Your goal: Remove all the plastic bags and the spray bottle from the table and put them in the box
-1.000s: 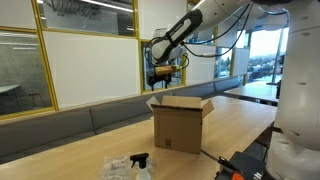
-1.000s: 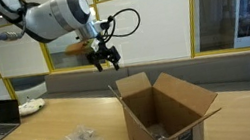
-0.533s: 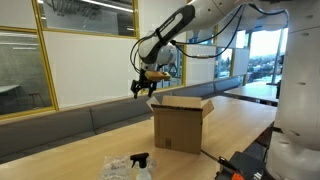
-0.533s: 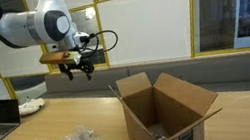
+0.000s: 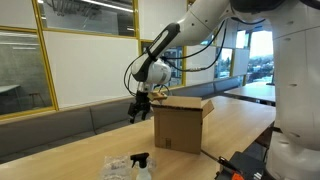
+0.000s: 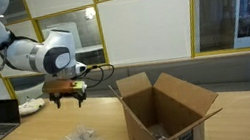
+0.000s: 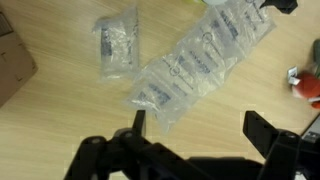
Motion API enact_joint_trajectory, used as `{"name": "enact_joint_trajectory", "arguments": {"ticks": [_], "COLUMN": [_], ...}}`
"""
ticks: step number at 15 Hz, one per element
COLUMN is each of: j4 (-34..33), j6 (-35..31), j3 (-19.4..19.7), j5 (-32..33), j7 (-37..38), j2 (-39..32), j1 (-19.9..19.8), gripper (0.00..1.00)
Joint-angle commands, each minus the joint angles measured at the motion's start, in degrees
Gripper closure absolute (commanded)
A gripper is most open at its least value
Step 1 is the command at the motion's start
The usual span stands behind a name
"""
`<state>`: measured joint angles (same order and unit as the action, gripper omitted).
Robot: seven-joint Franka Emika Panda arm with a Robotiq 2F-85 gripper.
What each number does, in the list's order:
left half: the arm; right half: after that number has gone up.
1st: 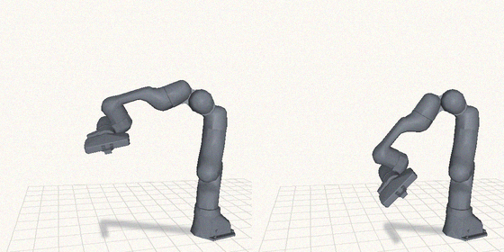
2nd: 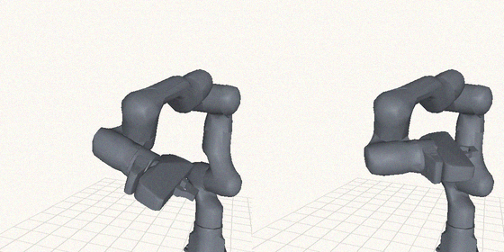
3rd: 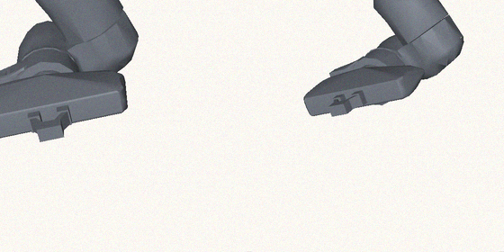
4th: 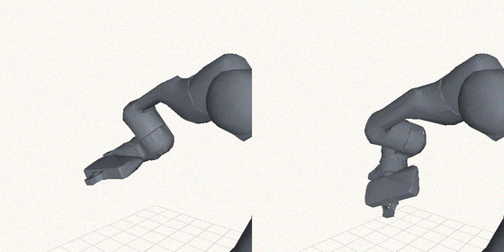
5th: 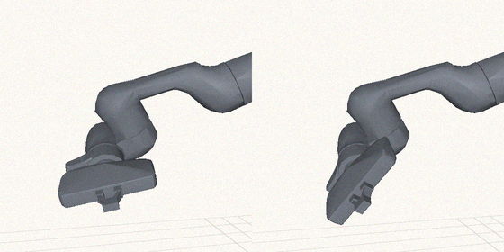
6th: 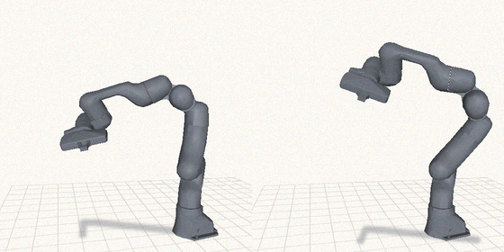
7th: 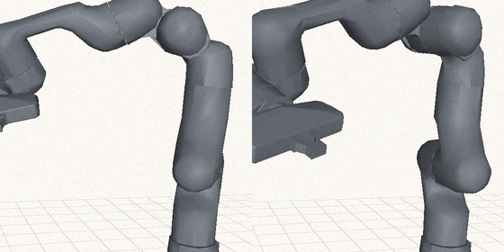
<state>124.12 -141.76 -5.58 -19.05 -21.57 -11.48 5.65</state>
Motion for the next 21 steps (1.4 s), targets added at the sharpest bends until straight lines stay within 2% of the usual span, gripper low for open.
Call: {"name": "enact_joint_trajectory", "arguments": {"ticks": [1, 8, 15, 21], "j4": [-3.4, -7.67, -10.11, -10.6], "j6": [-0.01, -0.16, -9.34, -16.68], "j3": [-2.92, -3.52, 2.97, 8.91], "j5": [-0.66, 7.4, 22.8, 28.14], "j7": [-7.83, -9.03, 6.52, 21.33], "j2": [-7.16, -18.48, -26.0, -30.94], "j1": [-2.6, -4.58, 0.44, 6.27], "gripper": [0.0, 0.0, 0.0, 0.0]}}
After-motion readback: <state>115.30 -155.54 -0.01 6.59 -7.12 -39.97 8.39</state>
